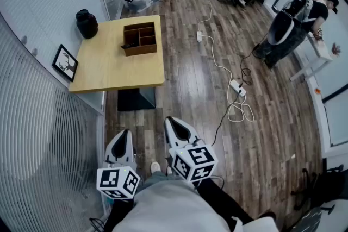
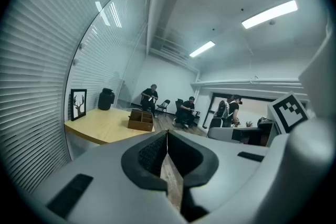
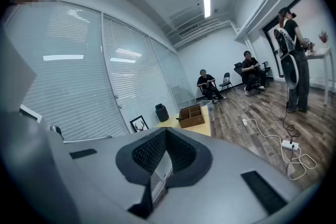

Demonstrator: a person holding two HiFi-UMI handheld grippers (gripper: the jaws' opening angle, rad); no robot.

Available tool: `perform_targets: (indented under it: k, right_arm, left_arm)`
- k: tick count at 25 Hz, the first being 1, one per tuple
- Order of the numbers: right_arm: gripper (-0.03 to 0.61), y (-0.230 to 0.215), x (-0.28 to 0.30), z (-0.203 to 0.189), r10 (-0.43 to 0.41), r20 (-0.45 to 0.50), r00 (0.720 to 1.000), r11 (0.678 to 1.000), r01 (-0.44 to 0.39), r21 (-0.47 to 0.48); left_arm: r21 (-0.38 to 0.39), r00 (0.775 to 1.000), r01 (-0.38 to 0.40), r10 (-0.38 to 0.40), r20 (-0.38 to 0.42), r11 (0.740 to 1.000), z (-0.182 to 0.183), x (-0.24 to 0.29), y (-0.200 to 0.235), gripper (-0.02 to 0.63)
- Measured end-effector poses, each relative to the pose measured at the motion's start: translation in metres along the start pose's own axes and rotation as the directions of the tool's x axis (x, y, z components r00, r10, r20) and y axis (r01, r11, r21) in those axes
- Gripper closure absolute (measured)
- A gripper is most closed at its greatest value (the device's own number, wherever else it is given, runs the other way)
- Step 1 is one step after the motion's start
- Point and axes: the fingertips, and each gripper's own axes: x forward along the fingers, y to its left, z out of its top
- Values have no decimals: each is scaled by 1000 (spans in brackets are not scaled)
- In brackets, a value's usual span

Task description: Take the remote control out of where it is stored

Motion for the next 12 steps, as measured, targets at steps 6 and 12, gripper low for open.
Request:
perform_targets:
  k: [6, 12]
  right_arm:
    - [574, -2, 0, 2, -3, 3, 1000, 1000, 3, 5]
    - [574, -1, -1, 2, -10, 0, 1000, 1000, 10, 8]
  left_arm:
    - [0, 1000, 4, -4, 8, 1000, 5, 4, -2, 604]
    - [-4, 1000, 13, -13, 7, 1000, 7, 4, -5, 604]
